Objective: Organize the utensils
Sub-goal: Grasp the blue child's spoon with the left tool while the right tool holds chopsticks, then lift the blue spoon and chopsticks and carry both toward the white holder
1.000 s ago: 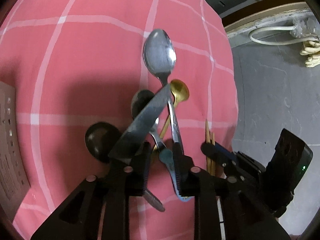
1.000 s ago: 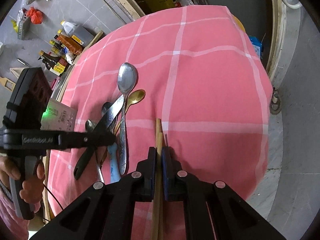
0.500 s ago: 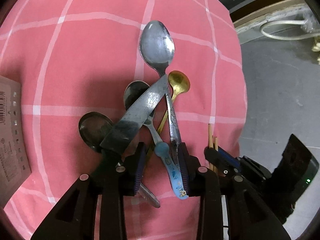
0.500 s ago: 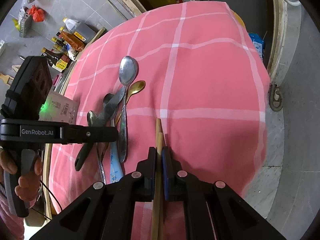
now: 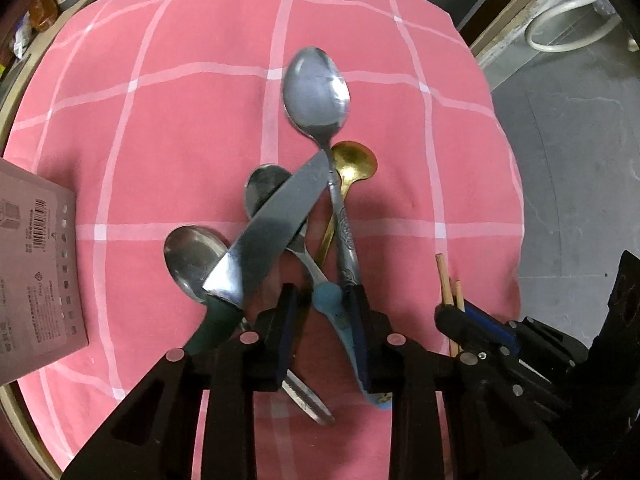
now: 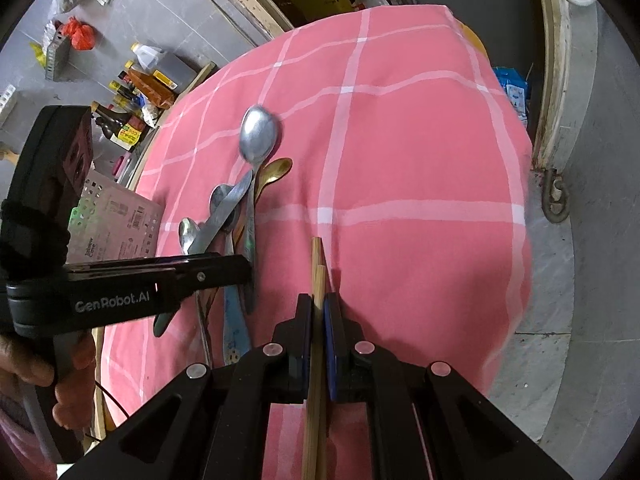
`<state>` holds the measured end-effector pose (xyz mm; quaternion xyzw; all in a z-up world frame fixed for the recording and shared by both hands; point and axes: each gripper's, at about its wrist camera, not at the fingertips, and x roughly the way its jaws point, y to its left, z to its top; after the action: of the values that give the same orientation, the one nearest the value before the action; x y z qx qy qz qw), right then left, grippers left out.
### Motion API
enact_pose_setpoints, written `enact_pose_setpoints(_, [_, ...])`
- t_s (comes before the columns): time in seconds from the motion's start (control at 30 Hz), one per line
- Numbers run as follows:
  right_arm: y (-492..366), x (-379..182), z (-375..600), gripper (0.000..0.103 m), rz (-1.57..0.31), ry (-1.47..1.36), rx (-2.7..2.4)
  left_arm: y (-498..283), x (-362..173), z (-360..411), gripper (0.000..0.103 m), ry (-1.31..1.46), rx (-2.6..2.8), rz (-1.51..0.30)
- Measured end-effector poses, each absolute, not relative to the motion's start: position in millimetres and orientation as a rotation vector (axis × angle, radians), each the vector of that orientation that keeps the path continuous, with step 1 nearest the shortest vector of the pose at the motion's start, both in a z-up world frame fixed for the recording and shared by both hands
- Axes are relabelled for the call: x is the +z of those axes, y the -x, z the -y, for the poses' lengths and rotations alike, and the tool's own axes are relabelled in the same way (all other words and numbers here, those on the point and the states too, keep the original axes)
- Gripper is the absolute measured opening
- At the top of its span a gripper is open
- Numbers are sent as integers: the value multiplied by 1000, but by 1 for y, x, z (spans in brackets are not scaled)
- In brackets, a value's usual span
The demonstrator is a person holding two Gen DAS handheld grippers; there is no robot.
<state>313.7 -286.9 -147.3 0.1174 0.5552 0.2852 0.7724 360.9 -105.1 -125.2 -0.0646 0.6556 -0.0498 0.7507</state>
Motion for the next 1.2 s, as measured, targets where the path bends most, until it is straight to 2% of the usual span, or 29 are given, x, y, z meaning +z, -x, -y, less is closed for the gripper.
enact_pose_setpoints(0.13, [-312,-146,286,6,-1197,-237,614,-358,-124,95,11,151,-159,-1411])
enact_pose_setpoints(0.3, [-308,-142,277,6,-1208,-195,586,-339,-124,64,11,264,-228,-1409])
enact_pose_setpoints(0.77, [-282,-127,289,6,-1144,-379,617,-277,-102,34,11,549,-415,-1486])
enact_pose_setpoints(0.9, [-280,-118,282,6,-1121,-367,614,-271,-87,15,11,612,-432,-1500])
enact_pose_setpoints(1.2, [-281,-90,269,6,-1043,-380,595,-284,-25,-17,11,622,-460,-1348])
